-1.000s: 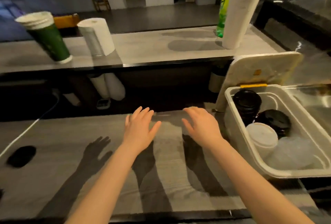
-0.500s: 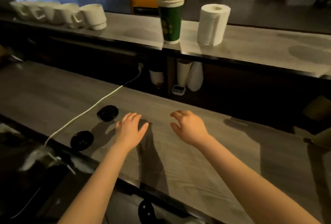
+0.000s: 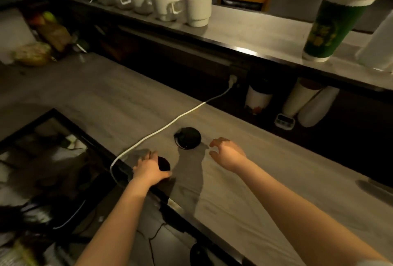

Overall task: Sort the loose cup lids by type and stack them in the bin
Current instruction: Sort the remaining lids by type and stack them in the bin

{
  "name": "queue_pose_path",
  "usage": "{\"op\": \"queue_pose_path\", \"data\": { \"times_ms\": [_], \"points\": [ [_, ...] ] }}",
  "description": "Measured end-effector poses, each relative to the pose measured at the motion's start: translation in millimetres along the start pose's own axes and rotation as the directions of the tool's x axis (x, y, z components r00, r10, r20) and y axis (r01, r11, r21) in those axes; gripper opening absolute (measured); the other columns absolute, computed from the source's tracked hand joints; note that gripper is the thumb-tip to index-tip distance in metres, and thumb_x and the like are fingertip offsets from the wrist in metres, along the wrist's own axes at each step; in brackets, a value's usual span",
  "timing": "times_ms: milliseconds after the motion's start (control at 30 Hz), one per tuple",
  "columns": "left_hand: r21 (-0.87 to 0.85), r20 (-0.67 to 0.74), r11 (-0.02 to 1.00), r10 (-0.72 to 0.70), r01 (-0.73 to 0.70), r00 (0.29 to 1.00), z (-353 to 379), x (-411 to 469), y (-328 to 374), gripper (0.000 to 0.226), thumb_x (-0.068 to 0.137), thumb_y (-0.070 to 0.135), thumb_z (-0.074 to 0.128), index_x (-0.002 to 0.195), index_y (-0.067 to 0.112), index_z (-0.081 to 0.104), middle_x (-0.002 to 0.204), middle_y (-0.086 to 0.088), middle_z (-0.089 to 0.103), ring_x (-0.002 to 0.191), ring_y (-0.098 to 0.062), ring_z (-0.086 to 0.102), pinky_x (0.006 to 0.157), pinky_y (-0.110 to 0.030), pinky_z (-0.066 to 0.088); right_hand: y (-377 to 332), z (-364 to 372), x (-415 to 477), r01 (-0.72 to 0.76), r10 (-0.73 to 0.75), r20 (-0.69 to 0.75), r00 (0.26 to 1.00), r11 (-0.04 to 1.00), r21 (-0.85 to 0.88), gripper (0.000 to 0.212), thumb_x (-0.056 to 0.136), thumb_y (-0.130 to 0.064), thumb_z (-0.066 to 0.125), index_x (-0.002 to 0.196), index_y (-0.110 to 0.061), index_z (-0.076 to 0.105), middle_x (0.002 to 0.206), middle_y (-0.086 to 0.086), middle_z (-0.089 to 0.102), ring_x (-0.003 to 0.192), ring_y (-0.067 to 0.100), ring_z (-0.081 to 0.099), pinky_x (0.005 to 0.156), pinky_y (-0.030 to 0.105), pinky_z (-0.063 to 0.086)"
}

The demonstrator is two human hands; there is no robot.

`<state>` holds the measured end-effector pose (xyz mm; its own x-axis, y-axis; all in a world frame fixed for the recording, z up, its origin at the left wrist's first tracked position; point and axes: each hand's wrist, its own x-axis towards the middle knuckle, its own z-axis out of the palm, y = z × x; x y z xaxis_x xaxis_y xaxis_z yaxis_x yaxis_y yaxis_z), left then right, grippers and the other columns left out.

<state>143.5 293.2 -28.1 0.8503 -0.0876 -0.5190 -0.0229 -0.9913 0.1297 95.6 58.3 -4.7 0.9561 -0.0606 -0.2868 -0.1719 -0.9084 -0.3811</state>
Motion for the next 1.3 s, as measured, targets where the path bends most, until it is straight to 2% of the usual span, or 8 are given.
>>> {"op": "queue_pose_path", "data": {
  "times_ms": [100, 233, 400, 567, 700, 833, 933, 1300],
  "points": [
    [0.015, 0.083, 1.0, -0.018, 0.017, 0.996, 2.2, 17.0, -18.2, 0.109, 0.068, 0.06, 0.071, 0.149, 0.017, 0.012, 0.156, -0.003, 0.015, 0.141, -0.031, 0.019, 0.11, -0.044, 0.031, -14.2, 5.6, 27.6, -0.038, 0.038, 0.034, 0.999, 0.999, -0.004, 0.04, 0.097, -0.032, 0.047, 0.135, -0.02, 0.045, 0.137, 0.006, 0.047, 0.122, 0.026, 0.049, 0.096, 0.035, 0.043],
    [0.097, 0.012, 0.995, 0.035, -0.036, 0.999, 6.9, 28.9, -28.8, 0.1, 0.059, 0.065, 0.073, 0.138, 0.018, 0.034, 0.142, -0.002, 0.041, 0.129, -0.028, 0.037, 0.101, -0.038, 0.042, -21.9, 16.8, 67.8, -0.07, 0.065, 0.073, 0.995, 0.996, 0.062, 0.042, 0.092, -0.03, 0.055, 0.131, -0.018, 0.047, 0.131, 0.008, 0.051, 0.114, 0.026, 0.053, 0.092, 0.034, 0.046],
    [0.105, -0.006, 0.993, 0.054, -0.053, 0.999, 10.4, 35.0, -31.4, 0.093, 0.057, 0.066, 0.073, 0.13, 0.019, 0.041, 0.134, -0.001, 0.048, 0.12, -0.025, 0.048, 0.092, -0.038, 0.048, -36.1, 27.9, 107.9, -0.064, 0.045, 0.145, 0.988, 0.99, 0.127, 0.082, 0.08, -0.037, 0.07, 0.146, -0.021, 0.023, 0.142, 0.007, 0.035, 0.126, 0.032, 0.041, 0.102, 0.045, 0.042],
    [0.101, -0.002, 0.993, 0.055, -0.055, 0.998, 9.4, 35.0, -29.6, 0.097, 0.062, 0.063, 0.073, 0.138, 0.017, 0.033, 0.143, -0.002, 0.04, 0.125, -0.025, 0.045, 0.096, -0.038, 0.046, -45.2, 45.6, 123.4, -0.029, 0.05, 0.183, 0.982, 0.993, -0.118, 0.098, 0.072, -0.043, 0.077, 0.147, -0.019, 0.019, 0.153, 0.004, 0.022, 0.135, 0.033, 0.028, 0.102, 0.052, 0.041],
    [0.105, -0.006, 0.992, 0.07, -0.069, 0.998, 7.9, 32.5, -30.0, 0.099, 0.064, 0.062, 0.073, 0.141, 0.016, 0.03, 0.146, -0.002, 0.036, 0.129, -0.025, 0.042, 0.098, -0.038, 0.044, -43.9, 39.5, 122.0, -0.014, 0.026, 0.128, 0.991, 0.996, -0.093, 0.086, 0.071, -0.034, 0.079, 0.138, -0.011, 0.031, 0.138, 0.01, 0.042, 0.123, 0.03, 0.042, 0.095, 0.044, 0.047],
    [0.003, 0.011, 0.997, 0.074, -0.074, 0.997, -3.3, 32.9, -20.3, 0.095, 0.064, 0.059, 0.074, 0.139, 0.018, 0.033, 0.14, -0.006, 0.042, 0.128, -0.028, 0.04, 0.099, -0.039, 0.044, -34.1, 27.5, 104.1, -0.016, 0.011, 0.033, 0.999, 0.987, 0.162, 0.083, 0.067, -0.029, 0.081, 0.133, -0.014, 0.033, 0.133, 0.007, 0.042, 0.12, 0.027, 0.044, 0.094, 0.039, 0.047],
    [-0.091, -0.098, 0.989, 0.107, -0.116, 0.989, -17.6, 30.0, -0.5, 0.096, 0.065, 0.052, 0.078, 0.14, 0.015, 0.031, 0.139, -0.011, 0.041, 0.126, -0.031, 0.043, 0.1, -0.04, 0.042, -18.5, 13.0, 79.9, 0.023, 0.0, -0.09, 0.996, 0.968, 0.248, 0.089, 0.066, -0.031, 0.082, 0.139, -0.019, 0.032, 0.137, 0.005, 0.038, 0.125, 0.027, 0.04, 0.101, 0.037, 0.042],
    [-0.038, -0.294, 0.869, 0.463, -0.494, 0.836, -46.3, -22.3, 156.9, 0.096, 0.071, 0.043, 0.077, 0.144, 0.015, 0.022, 0.145, -0.006, 0.023, 0.134, -0.027, 0.027, 0.108, -0.042, 0.031, 80.7, -60.6, -51.0, -0.177, 0.315, -0.407, 0.858, 0.923, 0.34, 0.097, 0.068, -0.035, 0.082, 0.146, -0.019, 0.027, 0.145, 0.002, 0.031, 0.131, 0.026, 0.032, 0.107, 0.037, 0.034]
  ]
}}
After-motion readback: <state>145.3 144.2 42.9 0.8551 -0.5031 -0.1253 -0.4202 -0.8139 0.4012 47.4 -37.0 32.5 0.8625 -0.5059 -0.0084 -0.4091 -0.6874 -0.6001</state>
